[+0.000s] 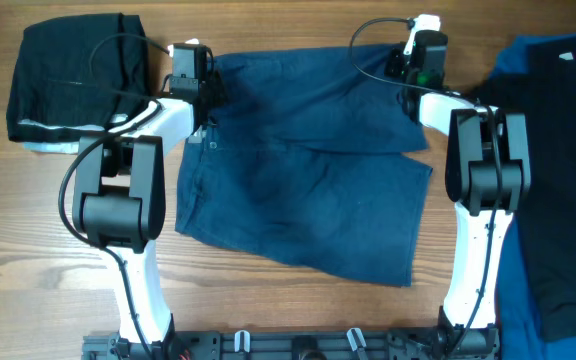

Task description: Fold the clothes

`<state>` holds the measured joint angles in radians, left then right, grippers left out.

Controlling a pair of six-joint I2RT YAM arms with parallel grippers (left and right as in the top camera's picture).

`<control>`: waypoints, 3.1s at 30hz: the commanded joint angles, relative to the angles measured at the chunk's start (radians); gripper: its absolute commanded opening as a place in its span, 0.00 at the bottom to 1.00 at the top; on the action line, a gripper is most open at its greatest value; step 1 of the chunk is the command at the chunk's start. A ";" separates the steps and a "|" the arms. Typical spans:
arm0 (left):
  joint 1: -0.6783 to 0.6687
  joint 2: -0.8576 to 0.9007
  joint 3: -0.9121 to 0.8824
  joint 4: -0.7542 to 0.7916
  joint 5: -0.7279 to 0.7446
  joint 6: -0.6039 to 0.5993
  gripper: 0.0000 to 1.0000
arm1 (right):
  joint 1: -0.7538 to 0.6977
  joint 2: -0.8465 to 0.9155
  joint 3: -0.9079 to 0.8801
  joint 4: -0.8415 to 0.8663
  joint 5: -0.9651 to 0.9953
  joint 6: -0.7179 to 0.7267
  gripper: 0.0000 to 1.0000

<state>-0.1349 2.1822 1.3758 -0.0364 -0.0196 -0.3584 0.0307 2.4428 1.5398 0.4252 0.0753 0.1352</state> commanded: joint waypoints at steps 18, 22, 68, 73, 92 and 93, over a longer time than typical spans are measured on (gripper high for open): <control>0.074 -0.136 0.045 0.058 0.111 -0.043 0.04 | -0.002 -0.468 -0.010 -0.750 -0.430 -0.110 0.05; 0.074 -0.030 0.045 0.079 0.116 -0.043 0.04 | 0.022 -0.386 -0.010 -0.919 -0.432 -0.109 0.04; 0.006 -0.658 -0.182 -1.223 0.098 -0.042 0.31 | 0.016 -1.118 -0.866 -1.659 -0.417 0.527 0.39; 0.006 -0.658 -0.182 -1.217 0.103 -0.042 0.34 | 0.016 -1.118 -0.954 -1.552 -0.417 0.628 0.46; 0.006 -0.658 -0.182 -1.208 0.110 -0.042 0.36 | 0.016 -1.118 -1.099 -1.327 -0.448 0.733 0.57; 0.006 -0.658 -0.182 -1.208 0.110 -0.042 0.36 | 0.016 -1.118 -1.106 -1.302 -0.459 0.732 0.57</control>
<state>-0.1246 1.5208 1.2015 -1.2484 0.0776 -0.4019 0.0490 1.3346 0.4728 -0.9249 -0.3386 0.8455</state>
